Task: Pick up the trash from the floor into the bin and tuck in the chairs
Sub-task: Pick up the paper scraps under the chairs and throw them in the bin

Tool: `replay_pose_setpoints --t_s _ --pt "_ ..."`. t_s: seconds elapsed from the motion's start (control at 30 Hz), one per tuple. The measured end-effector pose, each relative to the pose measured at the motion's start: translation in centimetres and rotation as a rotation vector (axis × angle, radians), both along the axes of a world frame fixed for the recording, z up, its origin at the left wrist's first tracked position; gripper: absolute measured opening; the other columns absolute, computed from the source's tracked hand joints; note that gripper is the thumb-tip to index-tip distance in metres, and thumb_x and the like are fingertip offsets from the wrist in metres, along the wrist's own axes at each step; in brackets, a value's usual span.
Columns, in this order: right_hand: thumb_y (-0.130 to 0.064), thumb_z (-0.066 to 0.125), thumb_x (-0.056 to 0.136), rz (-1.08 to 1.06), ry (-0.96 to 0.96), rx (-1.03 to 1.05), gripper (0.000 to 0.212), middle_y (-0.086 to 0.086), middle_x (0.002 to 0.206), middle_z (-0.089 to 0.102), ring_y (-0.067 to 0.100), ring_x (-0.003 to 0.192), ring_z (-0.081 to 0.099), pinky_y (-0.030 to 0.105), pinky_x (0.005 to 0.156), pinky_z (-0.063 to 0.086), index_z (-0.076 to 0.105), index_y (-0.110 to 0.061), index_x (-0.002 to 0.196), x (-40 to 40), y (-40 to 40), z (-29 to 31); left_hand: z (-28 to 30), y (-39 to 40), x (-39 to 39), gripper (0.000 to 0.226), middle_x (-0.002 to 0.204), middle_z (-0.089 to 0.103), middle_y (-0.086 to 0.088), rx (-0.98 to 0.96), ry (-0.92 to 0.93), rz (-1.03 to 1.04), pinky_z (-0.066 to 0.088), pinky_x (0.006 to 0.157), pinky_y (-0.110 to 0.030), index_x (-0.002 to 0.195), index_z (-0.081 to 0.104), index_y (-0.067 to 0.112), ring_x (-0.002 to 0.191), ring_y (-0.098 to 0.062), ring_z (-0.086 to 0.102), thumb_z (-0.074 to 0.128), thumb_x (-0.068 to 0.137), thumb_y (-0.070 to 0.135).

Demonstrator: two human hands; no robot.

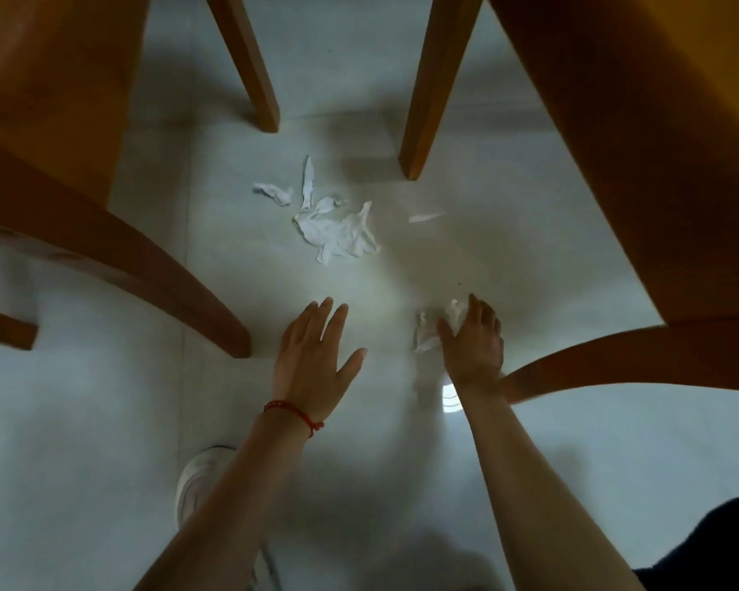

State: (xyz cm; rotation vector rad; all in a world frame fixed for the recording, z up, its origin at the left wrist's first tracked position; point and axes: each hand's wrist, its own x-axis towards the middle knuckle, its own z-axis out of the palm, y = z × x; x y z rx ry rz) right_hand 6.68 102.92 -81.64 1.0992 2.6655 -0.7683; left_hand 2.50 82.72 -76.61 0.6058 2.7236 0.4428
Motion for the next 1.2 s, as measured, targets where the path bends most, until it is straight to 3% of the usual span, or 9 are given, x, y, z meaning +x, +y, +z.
replay_pose_setpoints --t_s 0.1,0.23,0.47,0.63,0.73,0.87,0.97,1.2 --pt "-0.041 0.049 0.091 0.004 -0.048 -0.017 0.062 0.012 0.143 0.035 0.029 0.127 0.033 0.040 0.098 0.034 0.027 -0.011 0.141 -0.8 1.1 -2.4 -1.7 0.4 0.7 0.073 0.144 0.036 -0.013 0.002 -0.011 0.031 0.024 0.106 -0.041 0.137 0.039 0.010 0.134 -0.030 0.029 0.024 0.081 0.055" --pt "-0.029 0.052 0.090 0.012 -0.017 0.010 0.050 0.012 0.133 0.042 0.029 0.117 0.038 0.037 0.089 0.038 0.038 -0.011 0.135 -1.4 1.2 -4.1 -3.0 0.5 1.7 0.077 0.148 0.030 -0.010 0.005 -0.042 0.026 0.016 0.108 -0.037 0.141 0.033 0.013 0.137 -0.026 0.022 0.018 0.080 0.057" --pt "-0.007 0.050 0.088 -0.011 0.175 -0.094 0.025 0.017 0.109 0.056 0.032 0.091 0.055 0.025 0.068 0.032 0.061 -0.001 0.110 -1.9 0.9 -4.9 -4.5 0.3 1.1 0.062 0.132 0.051 -0.018 0.012 0.036 0.041 0.034 0.096 -0.046 0.128 0.050 0.005 0.122 -0.036 0.046 0.035 0.084 0.047" --pt "0.001 0.058 0.082 0.075 0.356 -0.119 0.015 0.017 0.093 0.059 0.030 0.075 0.058 0.015 0.061 0.027 0.067 0.000 0.095 -2.1 0.2 -4.2 -5.5 1.3 -0.8 0.061 0.130 0.052 -0.018 0.046 0.065 0.045 0.035 0.097 -0.044 0.126 0.052 0.006 0.121 -0.035 0.047 0.037 0.083 0.047" --pt "0.001 0.064 0.080 0.139 0.456 -0.099 0.010 0.015 0.084 0.060 0.024 0.067 0.058 0.014 0.061 0.030 0.068 -0.003 0.088 -2.6 -0.6 -3.5 -6.3 2.3 -3.6 0.059 0.141 0.041 -0.014 0.076 0.050 0.079 0.028 0.105 -0.038 0.134 0.044 0.009 0.131 -0.030 0.035 0.043 0.087 0.045" --pt "0.003 0.066 0.078 0.181 0.555 -0.082 0.009 0.013 0.079 0.060 0.019 0.063 0.054 0.015 0.061 0.032 0.068 -0.004 0.084 -3.2 -1.1 -3.0 -7.8 3.7 -8.5 0.056 0.125 0.054 -0.024 0.146 0.101 0.092 0.039 0.095 -0.047 0.121 0.055 -0.001 0.116 -0.041 0.049 0.049 0.081 0.039" --pt "0.005 0.067 0.077 0.189 0.591 -0.069 0.010 0.013 0.077 0.059 0.015 0.062 0.053 0.014 0.060 0.033 0.067 -0.003 0.083 -3.4 -1.0 -3.2 -8.7 4.9 -11.8 0.053 0.132 0.048 -0.023 0.147 0.121 0.094 0.033 0.100 -0.045 0.128 0.049 0.001 0.124 -0.038 0.041 0.062 0.084 0.028" --pt "0.006 0.070 0.074 0.153 0.565 -0.017 0.013 0.010 0.077 0.060 0.014 0.059 0.050 0.012 0.059 0.030 0.068 -0.004 0.083 -2.9 -0.4 -4.2 -12.0 6.8 -15.1 0.056 0.139 0.041 -0.018 0.080 0.154 -0.017 0.027 0.103 -0.040 0.136 0.040 0.006 0.128 -0.032 0.034 0.056 0.088 0.031"
